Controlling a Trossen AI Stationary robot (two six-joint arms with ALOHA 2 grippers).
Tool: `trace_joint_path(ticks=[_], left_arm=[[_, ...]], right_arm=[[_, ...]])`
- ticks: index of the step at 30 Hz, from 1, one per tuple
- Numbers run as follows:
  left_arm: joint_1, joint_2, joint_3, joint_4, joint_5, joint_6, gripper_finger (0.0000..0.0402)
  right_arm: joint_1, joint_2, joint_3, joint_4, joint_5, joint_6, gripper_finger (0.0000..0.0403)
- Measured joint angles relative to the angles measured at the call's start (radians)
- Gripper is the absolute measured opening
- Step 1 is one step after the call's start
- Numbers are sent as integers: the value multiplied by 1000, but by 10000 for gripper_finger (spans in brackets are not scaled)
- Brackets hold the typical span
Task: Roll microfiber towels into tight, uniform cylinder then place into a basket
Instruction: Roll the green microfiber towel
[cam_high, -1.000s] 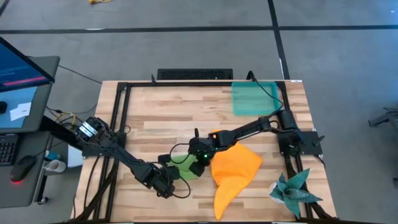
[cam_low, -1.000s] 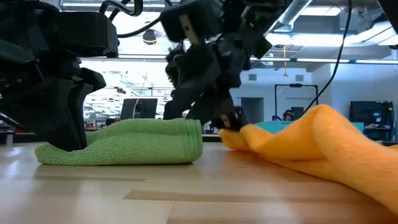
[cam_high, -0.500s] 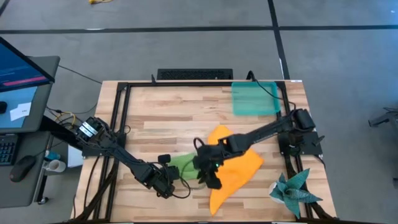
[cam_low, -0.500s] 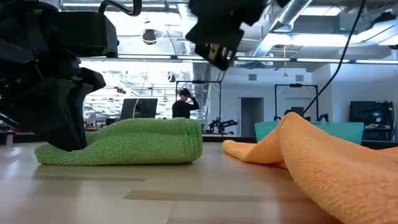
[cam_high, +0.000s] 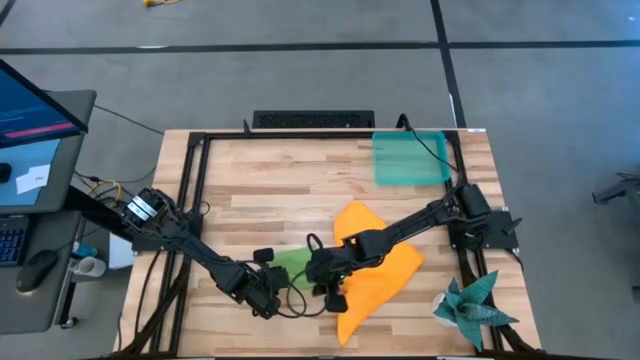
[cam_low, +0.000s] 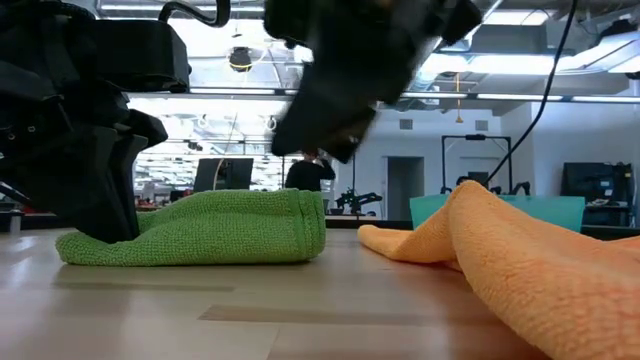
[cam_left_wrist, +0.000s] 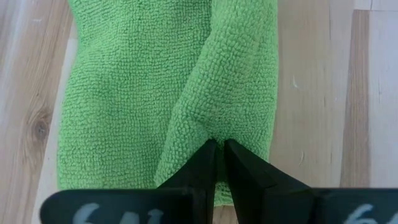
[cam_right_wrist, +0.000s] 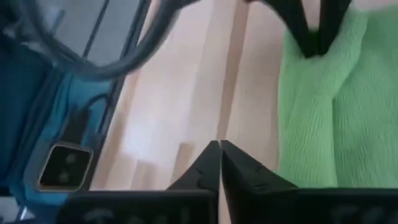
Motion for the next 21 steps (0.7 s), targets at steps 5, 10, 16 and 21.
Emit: trace_joint_path(ticks=[5, 10, 16, 21], left_arm=[[0, 0, 0, 2, -2, 0, 31], [0, 0, 0, 2, -5, -3, 31], [0, 2, -1, 4, -18, -24, 31], [0, 2, -1, 4, -18, -27, 31]], right_arm=[[-13, 31, 0, 19, 5, 8, 7], [-37, 47, 0, -2, 44, 44, 18], [-67, 59, 1, -22, 133, 87, 7], [-93, 59, 1, -51, 179, 158, 7]])
